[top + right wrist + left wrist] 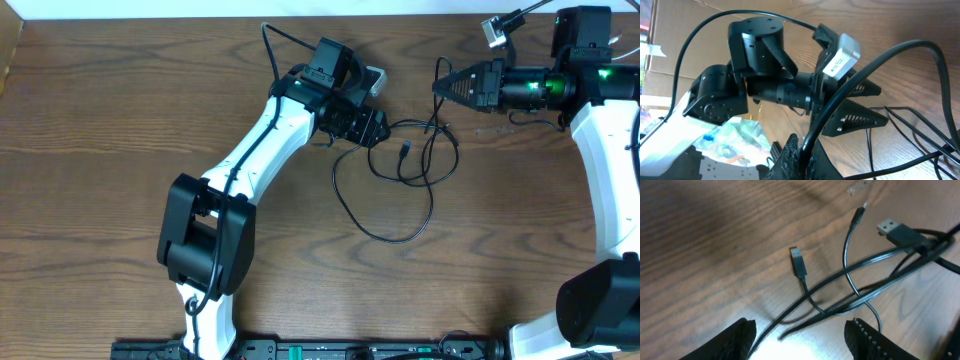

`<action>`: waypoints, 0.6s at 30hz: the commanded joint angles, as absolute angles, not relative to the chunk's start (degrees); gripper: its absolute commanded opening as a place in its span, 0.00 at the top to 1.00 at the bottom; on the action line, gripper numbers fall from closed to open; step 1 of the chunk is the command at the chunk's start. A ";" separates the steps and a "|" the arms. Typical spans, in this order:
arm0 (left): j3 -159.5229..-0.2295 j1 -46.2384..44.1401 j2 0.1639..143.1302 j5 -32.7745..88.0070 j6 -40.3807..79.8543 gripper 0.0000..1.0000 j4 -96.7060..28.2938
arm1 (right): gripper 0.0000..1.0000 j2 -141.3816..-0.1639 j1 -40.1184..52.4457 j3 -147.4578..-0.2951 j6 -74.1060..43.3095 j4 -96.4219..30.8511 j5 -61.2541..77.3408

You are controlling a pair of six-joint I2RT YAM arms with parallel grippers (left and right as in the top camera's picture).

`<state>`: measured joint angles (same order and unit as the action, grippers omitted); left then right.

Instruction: Untangle cables

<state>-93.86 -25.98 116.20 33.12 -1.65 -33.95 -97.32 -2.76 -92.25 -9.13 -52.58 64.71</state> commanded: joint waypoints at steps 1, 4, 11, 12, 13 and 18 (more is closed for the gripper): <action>-93.95 -26.02 118.24 34.11 -2.52 0.38 -32.82 | 0.99 -96.14 -2.63 -92.75 -7.60 -52.53 65.93; -93.95 -26.48 119.44 34.11 -2.52 0.38 -32.10 | 0.99 -96.14 -2.63 -92.75 -7.55 -52.51 65.91; -93.95 -27.20 120.68 33.85 -2.55 0.57 -31.97 | 0.99 -96.14 -2.11 -92.73 -7.18 -52.80 63.94; -93.95 -27.18 120.68 33.85 -2.52 0.67 -31.99 | 0.99 -96.14 -1.85 -92.73 -7.18 -52.99 63.09; -93.97 -27.11 120.66 33.56 -2.13 0.78 -32.01 | 0.99 -96.14 -1.67 -92.73 -7.18 -53.06 62.52; -93.97 -26.85 118.76 25.78 4.82 0.92 -33.61 | 0.99 -96.14 -1.52 -92.73 -7.20 -53.67 59.33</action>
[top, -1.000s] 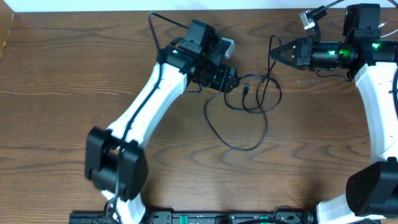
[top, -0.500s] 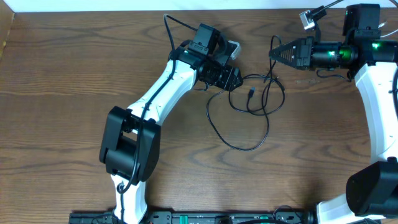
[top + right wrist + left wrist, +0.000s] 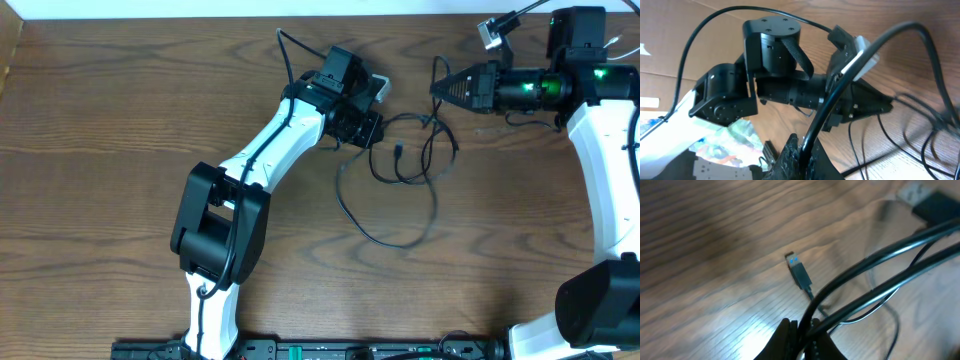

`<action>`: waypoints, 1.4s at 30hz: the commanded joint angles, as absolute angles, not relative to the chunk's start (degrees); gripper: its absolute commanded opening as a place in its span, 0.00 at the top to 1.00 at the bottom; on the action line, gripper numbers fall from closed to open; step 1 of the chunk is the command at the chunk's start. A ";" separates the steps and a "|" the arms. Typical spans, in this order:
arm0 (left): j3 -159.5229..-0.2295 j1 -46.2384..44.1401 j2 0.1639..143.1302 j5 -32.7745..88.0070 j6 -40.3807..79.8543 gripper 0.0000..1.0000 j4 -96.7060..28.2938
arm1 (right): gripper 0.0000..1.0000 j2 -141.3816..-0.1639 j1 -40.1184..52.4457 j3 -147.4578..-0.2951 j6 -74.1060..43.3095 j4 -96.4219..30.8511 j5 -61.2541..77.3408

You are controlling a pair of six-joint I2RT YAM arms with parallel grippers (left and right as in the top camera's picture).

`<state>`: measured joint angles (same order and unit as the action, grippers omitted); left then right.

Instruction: Untangle cables

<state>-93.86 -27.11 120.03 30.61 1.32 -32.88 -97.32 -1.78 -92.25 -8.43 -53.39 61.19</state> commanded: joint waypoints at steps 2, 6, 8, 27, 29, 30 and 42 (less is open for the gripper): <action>-93.97 -26.74 116.53 23.38 4.82 0.92 -34.87 | 0.99 -96.14 -1.52 -92.73 -7.35 -53.84 55.20; -93.97 -26.70 109.25 17.41 4.82 0.92 -36.93 | 0.99 -96.16 -1.52 -92.73 -10.02 -55.16 43.38; -93.97 -26.68 105.10 15.31 4.80 0.92 -37.28 | 0.99 -96.16 -1.52 -92.73 -10.41 -56.21 37.85; -93.97 -18.06 83.15 6.39 4.82 0.92 -37.47 | 0.99 -96.71 -1.91 -90.94 -15.42 -60.03 2.13; -93.97 -17.02 83.15 6.39 4.82 0.92 -37.71 | 0.99 -97.21 -2.22 -89.95 -16.29 -59.92 -0.51; -93.97 -16.56 83.15 6.39 4.84 0.92 -37.87 | 0.99 -97.56 -2.44 -89.23 -16.73 -59.83 -1.85; -93.97 -12.53 83.15 5.17 4.82 0.92 -36.77 | 0.99 -107.66 -6.13 -85.93 -18.20 -62.41 -7.53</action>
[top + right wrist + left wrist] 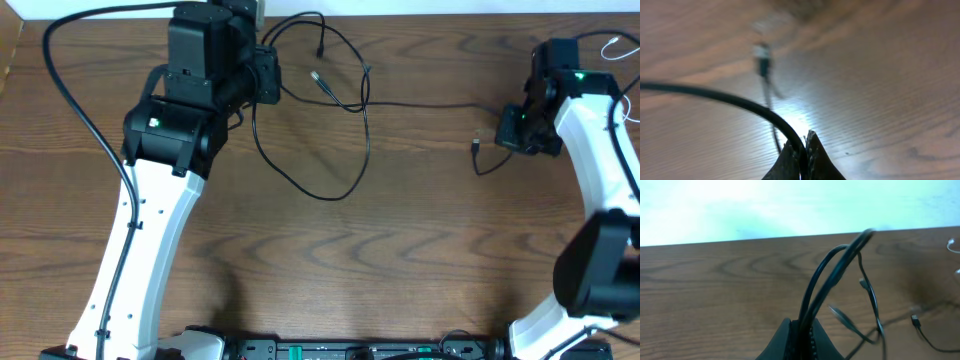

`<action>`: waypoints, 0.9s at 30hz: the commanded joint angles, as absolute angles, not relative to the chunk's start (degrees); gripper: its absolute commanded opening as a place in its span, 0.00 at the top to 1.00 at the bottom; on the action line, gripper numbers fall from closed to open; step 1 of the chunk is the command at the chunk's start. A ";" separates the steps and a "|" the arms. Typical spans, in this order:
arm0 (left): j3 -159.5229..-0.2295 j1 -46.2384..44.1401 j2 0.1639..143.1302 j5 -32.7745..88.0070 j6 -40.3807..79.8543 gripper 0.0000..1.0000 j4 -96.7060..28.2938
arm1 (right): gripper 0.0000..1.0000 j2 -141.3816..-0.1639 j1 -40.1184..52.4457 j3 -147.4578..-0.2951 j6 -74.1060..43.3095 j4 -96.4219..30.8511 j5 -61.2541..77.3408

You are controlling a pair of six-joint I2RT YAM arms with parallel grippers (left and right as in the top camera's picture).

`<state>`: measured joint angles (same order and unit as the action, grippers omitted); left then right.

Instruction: Untangle cables

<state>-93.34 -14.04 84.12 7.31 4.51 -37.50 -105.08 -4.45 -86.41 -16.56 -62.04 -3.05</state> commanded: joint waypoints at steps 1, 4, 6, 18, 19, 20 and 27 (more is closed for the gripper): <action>-93.97 -12.01 83.15 4.19 4.82 0.92 -36.47 | 0.99 -108.57 -6.66 -85.93 -18.20 -62.54 -7.35; -93.97 -10.24 83.15 1.87 4.82 0.92 -35.66 | 0.99 -110.45 -8.29 -85.93 -18.20 -62.98 -7.03; -93.97 -9.08 83.15 0.80 5.08 0.92 -35.29 | 0.99 -111.07 -9.17 -85.93 -18.20 -63.09 -6.96; -93.97 -3.22 83.15 -2.61 11.49 0.92 -35.57 | 0.99 -111.37 -14.63 -85.93 -17.76 -63.51 -8.67; -93.97 -3.22 83.15 -2.63 11.46 0.92 -35.59 | 0.99 -111.37 -15.18 -85.93 -17.78 -63.51 -8.49; -93.97 -3.22 83.15 -2.63 11.46 0.92 -35.59 | 0.99 -111.37 -15.70 -85.91 -17.78 -63.51 -8.40; -93.97 -3.33 83.26 4.12 11.49 0.92 -35.99 | 0.99 -111.37 -17.08 -85.91 -14.63 -62.85 -0.49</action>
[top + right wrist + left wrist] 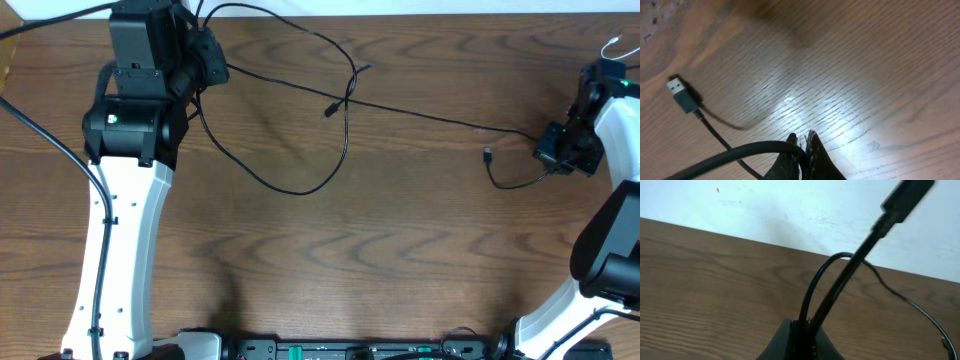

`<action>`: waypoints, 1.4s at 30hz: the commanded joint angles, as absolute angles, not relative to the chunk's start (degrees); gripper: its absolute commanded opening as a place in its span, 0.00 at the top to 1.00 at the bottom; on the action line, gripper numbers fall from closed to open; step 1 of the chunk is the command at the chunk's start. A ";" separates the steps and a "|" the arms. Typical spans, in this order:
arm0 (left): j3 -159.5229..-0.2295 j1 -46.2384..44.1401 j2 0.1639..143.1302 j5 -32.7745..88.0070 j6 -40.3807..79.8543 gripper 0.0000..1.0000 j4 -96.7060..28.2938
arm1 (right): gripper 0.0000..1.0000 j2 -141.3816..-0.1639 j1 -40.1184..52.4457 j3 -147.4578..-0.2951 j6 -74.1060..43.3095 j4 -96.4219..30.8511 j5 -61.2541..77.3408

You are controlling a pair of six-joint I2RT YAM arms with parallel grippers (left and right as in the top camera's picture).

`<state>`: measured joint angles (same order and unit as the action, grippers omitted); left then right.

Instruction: Untangle cables

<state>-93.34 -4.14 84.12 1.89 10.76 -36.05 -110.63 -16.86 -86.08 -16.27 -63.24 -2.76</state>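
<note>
Black cables lie across the back of the wooden table. My left gripper point(207, 60) at the far left is shut on two black strands point(832, 287); one ends in a USB plug point(907, 195) sticking up past the jaws. From there a loose loop point(345, 130) hangs toward the table's middle, with a small connector point(328, 110) inside it. A thin strand point(430, 115) runs straight to my right gripper point(552, 155) at the right edge, which is shut on it point(740, 150). That strand's free end, a USB plug point(682, 95), lies on the wood close by point(488, 155).
A white cable end point(612, 45) shows at the back right corner. The table's back edge meets a pale wall point(765, 210). A cardboard edge point(5, 70) stands at the far left.
My left gripper has moved further left and my right gripper further right, both still shut. The strand between them is drawn out longer and straighter, and the loop has shifted left.
My left gripper stood open over a knot of cables at the middle back while the right held a strand nearby. Then the left was shut on two strands. Later the grippers were far apart, and now further still, the knot spread into a loop and a straight strand.
</note>
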 commanded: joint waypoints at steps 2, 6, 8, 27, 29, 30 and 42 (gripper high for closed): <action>-93.97 -3.33 83.53 9.21 11.51 0.93 -36.64 | 0.99 -111.37 -16.60 -85.93 -12.32 -62.46 3.03; -93.97 -4.40 84.38 20.14 11.51 0.92 -38.44 | 0.94 -111.37 -15.07 -85.93 -6.94 -61.89 9.41; -93.97 -6.00 85.03 23.05 11.49 0.92 -39.40 | 0.90 -111.33 -14.17 -85.93 -4.36 -61.47 12.47; -93.97 -23.31 87.77 24.03 11.57 0.92 -36.47 | 0.18 -97.36 -12.60 -89.73 10.57 -58.13 41.10; -93.97 -23.59 87.77 24.05 12.27 0.92 -34.57 | 0.12 -95.61 -12.29 -89.73 10.57 -57.74 41.10; -93.97 -23.59 87.77 24.08 13.34 0.92 -33.15 | 0.09 -94.91 -11.92 -89.73 10.57 -57.60 41.12; -93.97 -23.55 87.70 36.51 19.18 0.92 -8.78 | 0.02 -95.92 -2.42 -89.71 10.59 -57.23 41.08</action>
